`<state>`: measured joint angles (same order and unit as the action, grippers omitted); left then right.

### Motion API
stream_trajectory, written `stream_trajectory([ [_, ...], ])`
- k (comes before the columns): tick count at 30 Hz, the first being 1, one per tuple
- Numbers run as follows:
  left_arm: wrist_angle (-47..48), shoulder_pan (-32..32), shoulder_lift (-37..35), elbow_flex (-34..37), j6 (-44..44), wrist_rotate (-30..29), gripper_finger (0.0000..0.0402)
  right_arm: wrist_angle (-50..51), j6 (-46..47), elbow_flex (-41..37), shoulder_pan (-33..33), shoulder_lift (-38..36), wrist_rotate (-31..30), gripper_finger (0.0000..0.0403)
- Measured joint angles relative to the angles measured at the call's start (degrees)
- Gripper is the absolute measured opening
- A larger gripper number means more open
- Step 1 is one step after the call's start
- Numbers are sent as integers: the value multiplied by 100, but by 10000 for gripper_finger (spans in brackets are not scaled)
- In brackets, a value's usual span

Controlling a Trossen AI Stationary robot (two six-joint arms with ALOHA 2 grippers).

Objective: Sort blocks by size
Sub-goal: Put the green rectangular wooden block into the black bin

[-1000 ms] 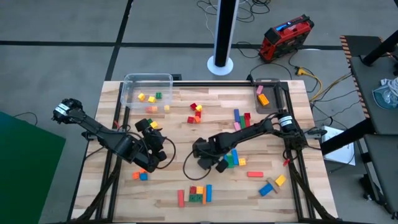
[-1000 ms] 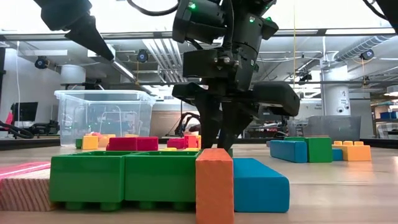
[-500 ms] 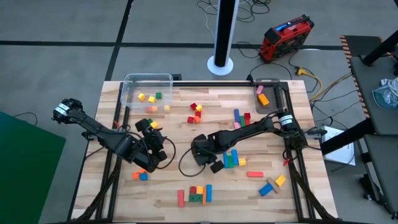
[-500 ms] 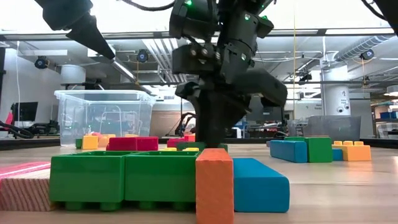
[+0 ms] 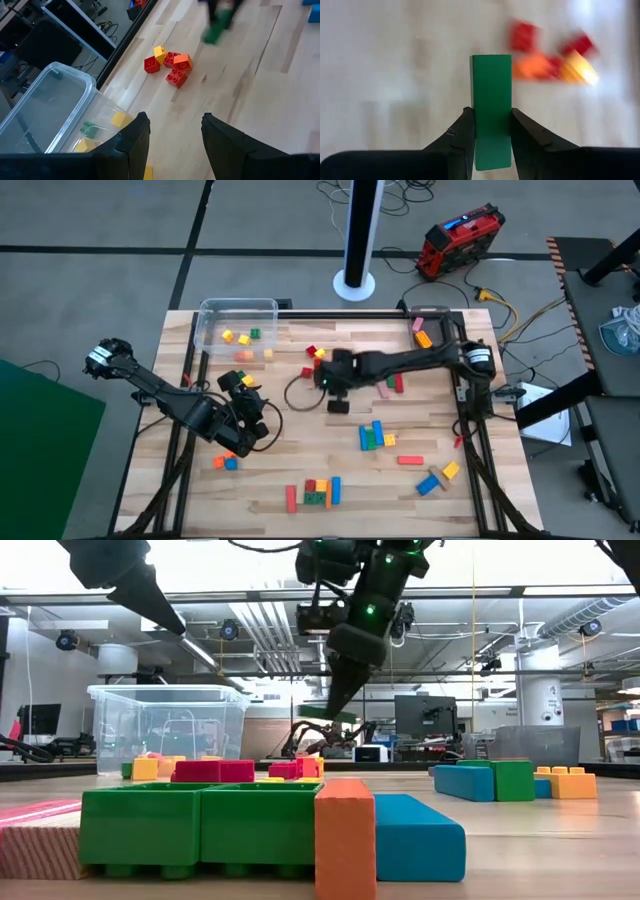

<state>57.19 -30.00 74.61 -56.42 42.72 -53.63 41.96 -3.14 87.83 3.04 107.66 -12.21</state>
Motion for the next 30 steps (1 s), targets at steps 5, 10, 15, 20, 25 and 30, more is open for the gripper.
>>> stream_trajectory([
  [5, 0, 0, 0, 1, -27, -4, 157, 828, 798, -4, 525, -202, -414, 89],
  [10, -6, 0, 0, 57, -27, -4, 157, 1513, 1265, -50, 1100, -326, -444, 85],
  [15, -21, 0, 0, 179, -27, -4, 157, 2126, 1492, -59, 1582, -421, -1108, 85],
  [20, -21, 0, 0, 336, -25, -2, 157, 2698, 1974, -63, 2005, -662, -1969, 86],
  [25, -3, 20, 0, 374, -92, -269, 157, 3210, 2564, -63, 2499, -915, -2607, 85],
  [30, -13, 55, 0, 375, -400, -437, 157, 3582, 3019, -137, 3171, -973, -2699, 85],
])
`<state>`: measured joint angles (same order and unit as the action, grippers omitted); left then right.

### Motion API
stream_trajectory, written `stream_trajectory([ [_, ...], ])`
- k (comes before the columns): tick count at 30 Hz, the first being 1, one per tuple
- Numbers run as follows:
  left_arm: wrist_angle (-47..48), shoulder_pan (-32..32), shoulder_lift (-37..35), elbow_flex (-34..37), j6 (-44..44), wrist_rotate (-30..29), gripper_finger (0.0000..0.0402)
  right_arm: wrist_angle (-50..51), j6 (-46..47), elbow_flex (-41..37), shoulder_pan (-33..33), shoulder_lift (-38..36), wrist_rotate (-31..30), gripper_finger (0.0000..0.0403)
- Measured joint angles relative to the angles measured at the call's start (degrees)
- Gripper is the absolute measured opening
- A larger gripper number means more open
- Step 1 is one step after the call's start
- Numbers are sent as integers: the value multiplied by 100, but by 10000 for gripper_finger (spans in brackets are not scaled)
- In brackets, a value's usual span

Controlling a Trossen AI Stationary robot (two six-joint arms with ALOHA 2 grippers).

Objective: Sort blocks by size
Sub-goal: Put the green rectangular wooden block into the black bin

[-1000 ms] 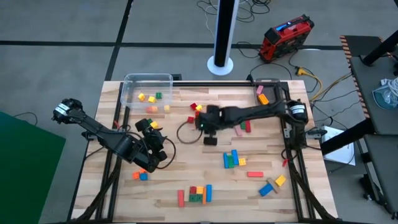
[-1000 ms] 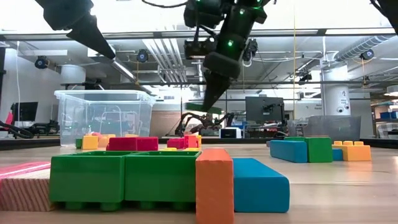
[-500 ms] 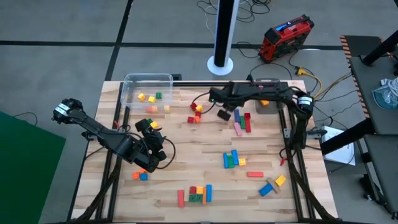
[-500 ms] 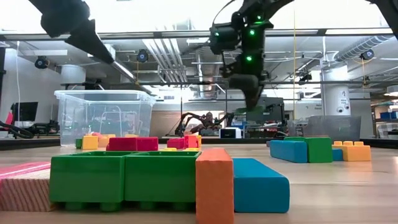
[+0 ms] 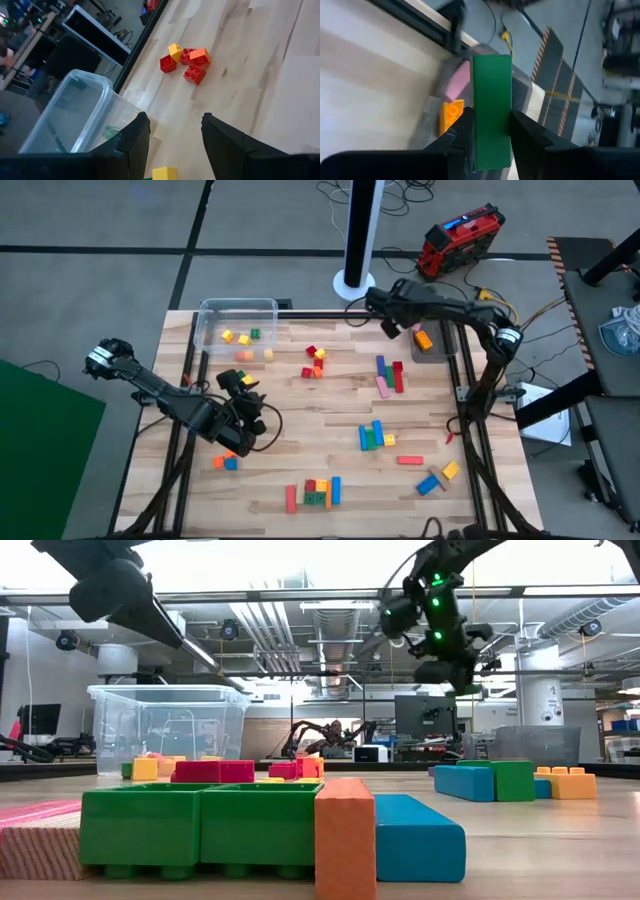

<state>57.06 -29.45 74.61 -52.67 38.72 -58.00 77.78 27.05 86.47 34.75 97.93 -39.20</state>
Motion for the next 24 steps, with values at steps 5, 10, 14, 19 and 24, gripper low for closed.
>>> stream_trajectory([
  [5, -24, 139, 0, 1, -557, 104, 157, -7, 297, -270, 490, -2, 22, 86],
  [10, -162, 229, -12, 0, -785, 206, 157, -7, 538, -500, 722, -7, 209, 85],
  [14, -397, 230, -11, -1, -652, 264, 157, -41, 603, -681, 763, -7, 196, 92],
  [19, -644, 202, 121, 62, -201, 320, 157, -57, 590, -921, 768, -7, 154, 94],
  [24, -671, 216, 337, 97, -246, 310, 157, -517, 145, -1175, 833, -7, 20, 95],
])
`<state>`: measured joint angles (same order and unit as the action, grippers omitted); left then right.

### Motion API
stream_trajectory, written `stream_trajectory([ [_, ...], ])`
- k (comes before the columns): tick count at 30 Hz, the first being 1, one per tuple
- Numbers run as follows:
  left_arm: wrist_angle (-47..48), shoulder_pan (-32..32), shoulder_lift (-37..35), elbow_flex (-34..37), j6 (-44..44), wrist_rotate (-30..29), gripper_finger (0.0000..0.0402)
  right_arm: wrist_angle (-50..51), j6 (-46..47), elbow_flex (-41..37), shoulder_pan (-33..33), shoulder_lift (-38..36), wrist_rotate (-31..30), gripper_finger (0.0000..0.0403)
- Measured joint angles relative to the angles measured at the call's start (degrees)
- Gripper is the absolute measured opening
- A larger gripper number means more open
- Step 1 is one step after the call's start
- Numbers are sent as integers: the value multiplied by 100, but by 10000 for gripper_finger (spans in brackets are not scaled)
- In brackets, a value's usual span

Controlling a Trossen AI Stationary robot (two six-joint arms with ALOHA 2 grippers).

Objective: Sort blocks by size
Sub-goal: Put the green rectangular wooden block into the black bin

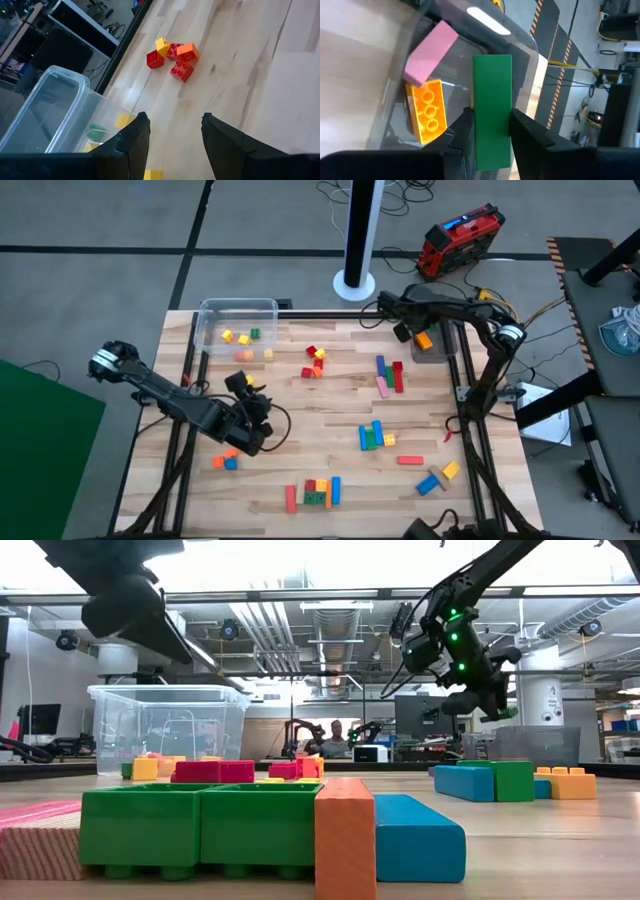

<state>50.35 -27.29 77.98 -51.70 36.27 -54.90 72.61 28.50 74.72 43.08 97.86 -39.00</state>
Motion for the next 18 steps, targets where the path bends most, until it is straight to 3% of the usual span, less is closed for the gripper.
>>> stream_trajectory([
  [9, -37, 259, -146, 0, -719, -314, 157, -407, -184, -49, 229, 0, -110, 90],
  [18, -426, 661, -403, 1, -864, 593, 157, -1160, -330, -623, 428, 0, 103, 92],
])
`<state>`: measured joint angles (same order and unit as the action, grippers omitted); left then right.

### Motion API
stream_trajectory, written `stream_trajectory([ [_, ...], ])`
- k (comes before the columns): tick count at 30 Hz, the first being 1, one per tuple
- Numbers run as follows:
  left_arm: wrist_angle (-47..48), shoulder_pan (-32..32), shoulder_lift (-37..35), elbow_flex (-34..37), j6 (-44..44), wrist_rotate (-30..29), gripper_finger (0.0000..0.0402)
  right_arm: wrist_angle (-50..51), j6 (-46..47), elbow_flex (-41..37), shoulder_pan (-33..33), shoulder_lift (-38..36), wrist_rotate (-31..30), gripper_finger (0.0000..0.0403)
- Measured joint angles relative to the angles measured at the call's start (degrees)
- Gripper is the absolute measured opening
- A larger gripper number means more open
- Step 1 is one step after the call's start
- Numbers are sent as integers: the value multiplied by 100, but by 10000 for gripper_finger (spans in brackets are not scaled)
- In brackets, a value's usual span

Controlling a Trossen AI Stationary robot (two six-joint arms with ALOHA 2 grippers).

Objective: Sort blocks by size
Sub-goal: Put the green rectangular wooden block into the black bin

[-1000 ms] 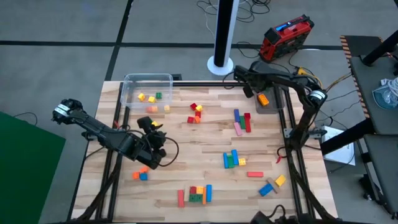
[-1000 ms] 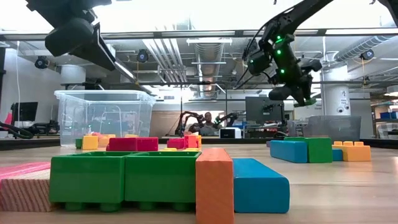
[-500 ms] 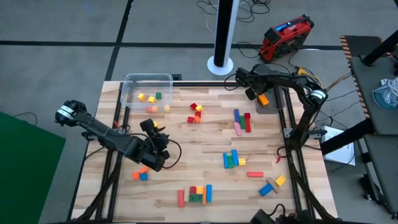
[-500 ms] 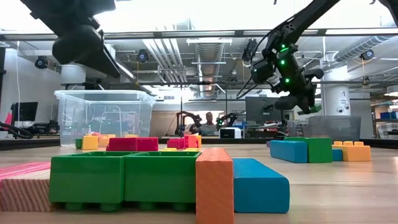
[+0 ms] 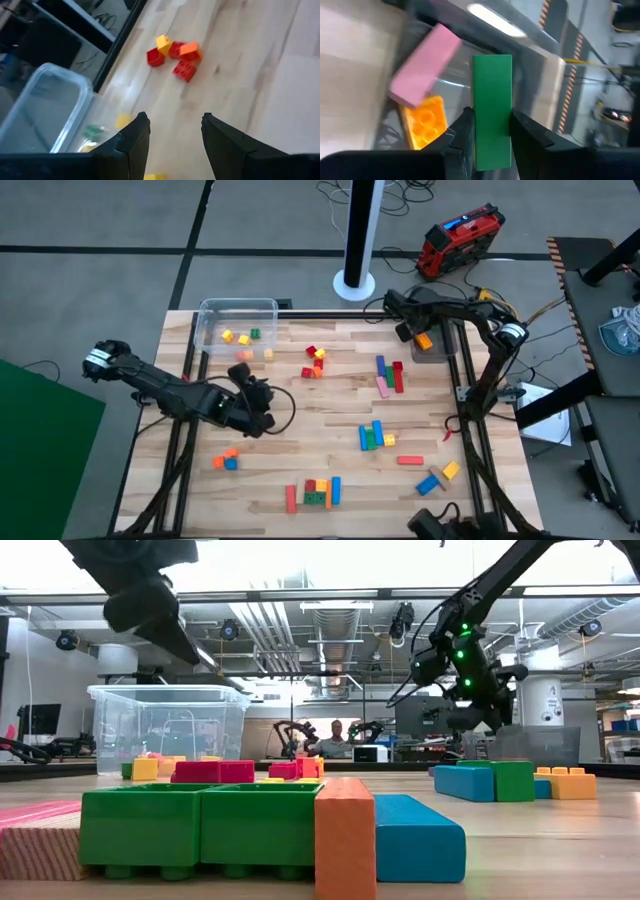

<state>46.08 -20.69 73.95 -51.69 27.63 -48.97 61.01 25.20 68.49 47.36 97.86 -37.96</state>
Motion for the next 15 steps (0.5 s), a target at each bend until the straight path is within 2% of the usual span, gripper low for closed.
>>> stream_trajectory([
  [4, -618, -2, -4, 10, -332, 51, 157, -628, -555, -186, 43, 0, 171, 93],
  [11, -1593, 228, 1, 45, -1654, 68, 157, -662, -658, -216, 49, -1, 191, 93],
  [15, -2047, 897, -7, 28, -2565, 676, 157, -712, -679, -216, 67, -52, 119, 93],
])
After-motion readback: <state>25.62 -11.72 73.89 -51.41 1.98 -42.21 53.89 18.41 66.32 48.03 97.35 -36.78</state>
